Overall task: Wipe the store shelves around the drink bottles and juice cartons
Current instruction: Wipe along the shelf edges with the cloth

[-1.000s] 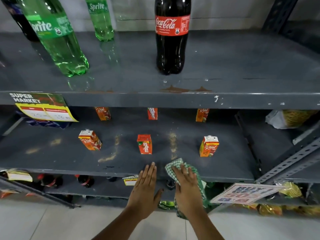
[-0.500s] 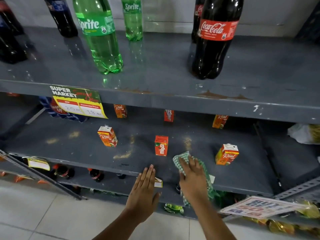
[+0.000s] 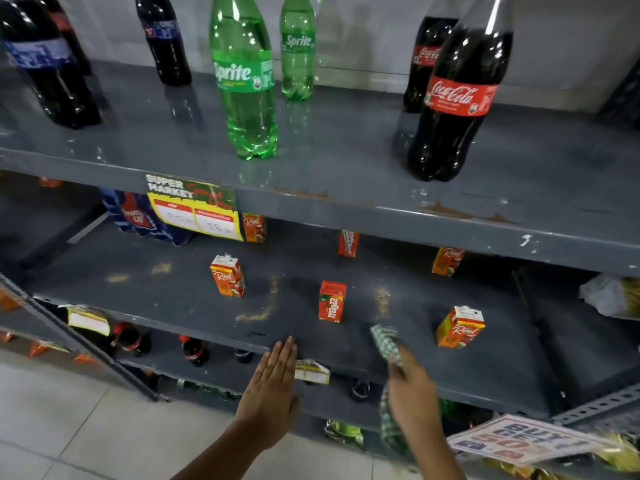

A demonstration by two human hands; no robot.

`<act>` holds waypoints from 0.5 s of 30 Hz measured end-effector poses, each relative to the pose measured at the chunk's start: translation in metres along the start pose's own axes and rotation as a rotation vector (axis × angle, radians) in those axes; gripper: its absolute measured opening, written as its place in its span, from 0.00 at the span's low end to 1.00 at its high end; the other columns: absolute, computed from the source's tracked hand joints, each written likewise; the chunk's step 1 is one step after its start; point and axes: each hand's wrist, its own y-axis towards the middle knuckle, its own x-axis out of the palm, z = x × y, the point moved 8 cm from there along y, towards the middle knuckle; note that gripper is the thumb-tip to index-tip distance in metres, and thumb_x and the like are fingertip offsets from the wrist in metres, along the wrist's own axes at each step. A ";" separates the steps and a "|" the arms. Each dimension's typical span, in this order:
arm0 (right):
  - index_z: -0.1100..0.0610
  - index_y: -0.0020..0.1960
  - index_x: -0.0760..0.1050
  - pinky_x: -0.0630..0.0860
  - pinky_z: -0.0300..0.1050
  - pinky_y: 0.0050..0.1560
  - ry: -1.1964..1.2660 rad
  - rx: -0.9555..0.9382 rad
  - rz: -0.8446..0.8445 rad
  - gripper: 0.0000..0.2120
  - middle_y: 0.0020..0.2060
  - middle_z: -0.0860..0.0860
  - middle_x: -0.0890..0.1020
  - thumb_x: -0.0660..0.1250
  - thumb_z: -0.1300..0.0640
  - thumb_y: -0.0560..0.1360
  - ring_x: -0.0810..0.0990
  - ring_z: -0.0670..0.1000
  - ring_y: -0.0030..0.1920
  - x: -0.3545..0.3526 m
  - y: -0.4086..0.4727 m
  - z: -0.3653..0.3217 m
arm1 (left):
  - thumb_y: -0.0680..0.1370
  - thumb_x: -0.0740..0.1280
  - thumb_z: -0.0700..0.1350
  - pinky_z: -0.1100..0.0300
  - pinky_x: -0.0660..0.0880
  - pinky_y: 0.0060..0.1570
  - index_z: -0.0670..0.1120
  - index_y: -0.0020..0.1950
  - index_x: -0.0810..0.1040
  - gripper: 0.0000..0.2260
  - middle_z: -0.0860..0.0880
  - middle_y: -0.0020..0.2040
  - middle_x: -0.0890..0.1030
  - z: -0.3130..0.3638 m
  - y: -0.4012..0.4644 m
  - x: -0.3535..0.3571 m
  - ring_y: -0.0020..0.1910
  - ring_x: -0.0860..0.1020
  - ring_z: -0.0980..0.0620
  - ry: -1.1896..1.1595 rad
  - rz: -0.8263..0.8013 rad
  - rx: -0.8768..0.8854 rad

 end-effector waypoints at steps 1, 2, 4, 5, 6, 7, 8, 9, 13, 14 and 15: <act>0.45 0.68 0.68 0.77 0.54 0.54 -0.158 -0.015 0.040 0.20 0.62 0.56 0.77 0.60 0.58 0.78 0.79 0.58 0.56 -0.006 0.005 0.011 | 0.77 0.56 0.54 0.54 0.45 0.72 0.40 0.79 0.54 0.34 0.44 0.79 0.55 -0.001 -0.002 -0.001 0.78 0.52 0.45 0.002 -0.008 0.007; 0.47 0.69 0.68 0.72 0.57 0.63 -0.341 -0.055 0.076 0.21 0.68 0.58 0.72 0.61 0.57 0.77 0.72 0.61 0.65 -0.007 0.009 0.016 | 0.77 0.57 0.54 0.53 0.46 0.72 0.40 0.79 0.54 0.34 0.44 0.79 0.55 -0.003 -0.003 -0.003 0.78 0.50 0.46 0.004 -0.010 0.017; 0.49 0.70 0.69 0.65 0.65 0.68 -0.577 -0.142 0.103 0.25 0.70 0.62 0.69 0.65 0.56 0.73 0.66 0.65 0.69 0.009 0.012 0.020 | 0.77 0.57 0.54 0.52 0.47 0.72 0.40 0.79 0.52 0.34 0.44 0.80 0.54 -0.008 -0.007 -0.003 0.78 0.47 0.48 -0.003 -0.022 0.026; 0.49 0.69 0.70 0.65 0.66 0.67 -0.610 -0.156 0.102 0.27 0.70 0.63 0.69 0.67 0.56 0.71 0.67 0.67 0.69 0.021 0.011 0.018 | 0.77 0.56 0.54 0.52 0.47 0.72 0.40 0.79 0.52 0.34 0.44 0.80 0.53 -0.011 -0.009 -0.003 0.78 0.47 0.48 -0.007 -0.033 0.027; 0.48 0.69 0.70 0.65 0.66 0.67 -0.619 -0.161 0.093 0.28 0.70 0.63 0.70 0.69 0.56 0.69 0.67 0.67 0.69 0.035 0.009 0.014 | 0.77 0.56 0.54 0.52 0.47 0.72 0.40 0.79 0.52 0.34 0.44 0.80 0.53 -0.015 -0.010 -0.004 0.78 0.47 0.48 -0.008 -0.040 0.032; 0.47 0.69 0.69 0.66 0.65 0.67 -0.621 -0.181 0.069 0.29 0.70 0.62 0.70 0.70 0.56 0.69 0.67 0.66 0.69 0.051 0.005 0.002 | 0.77 0.56 0.54 0.53 0.46 0.72 0.40 0.79 0.53 0.34 0.44 0.80 0.55 -0.019 -0.012 -0.006 0.78 0.47 0.48 -0.006 -0.047 0.038; 0.46 0.69 0.69 0.66 0.64 0.67 -0.625 -0.212 0.047 0.30 0.70 0.61 0.70 0.70 0.56 0.69 0.68 0.65 0.69 0.067 0.000 -0.012 | 0.76 0.56 0.54 0.53 0.46 0.72 0.41 0.79 0.54 0.34 0.44 0.79 0.56 -0.024 -0.013 -0.008 0.77 0.48 0.48 -0.006 -0.051 0.046; 0.46 0.69 0.69 0.66 0.64 0.68 -0.622 -0.240 0.016 0.30 0.70 0.61 0.70 0.70 0.55 0.68 0.68 0.65 0.69 0.084 -0.005 -0.028 | 0.76 0.56 0.54 0.53 0.45 0.72 0.41 0.79 0.56 0.33 0.44 0.79 0.57 -0.031 -0.014 -0.011 0.77 0.49 0.48 -0.014 -0.055 0.049; 0.46 0.71 0.67 0.61 0.61 0.71 -0.599 -0.307 -0.085 0.30 0.72 0.59 0.68 0.69 0.55 0.70 0.65 0.64 0.72 0.146 -0.019 -0.079 | 0.75 0.57 0.54 0.54 0.47 0.72 0.41 0.78 0.58 0.33 0.44 0.78 0.59 -0.064 -0.015 -0.022 0.77 0.52 0.48 -0.044 -0.052 0.035; 0.45 0.71 0.65 0.58 0.60 0.73 -0.586 -0.319 -0.102 0.29 0.73 0.58 0.67 0.67 0.56 0.71 0.63 0.63 0.73 0.158 -0.019 -0.089 | 0.75 0.57 0.54 0.53 0.47 0.72 0.41 0.78 0.58 0.33 0.44 0.78 0.59 -0.073 -0.016 -0.023 0.76 0.52 0.48 -0.044 -0.047 0.029; 0.45 0.72 0.64 0.56 0.58 0.74 -0.581 -0.326 -0.135 0.29 0.74 0.57 0.64 0.65 0.56 0.73 0.60 0.62 0.74 0.169 -0.018 -0.099 | 0.76 0.57 0.54 0.53 0.46 0.72 0.40 0.78 0.58 0.33 0.44 0.78 0.59 -0.083 -0.017 -0.023 0.76 0.52 0.48 -0.045 -0.051 0.020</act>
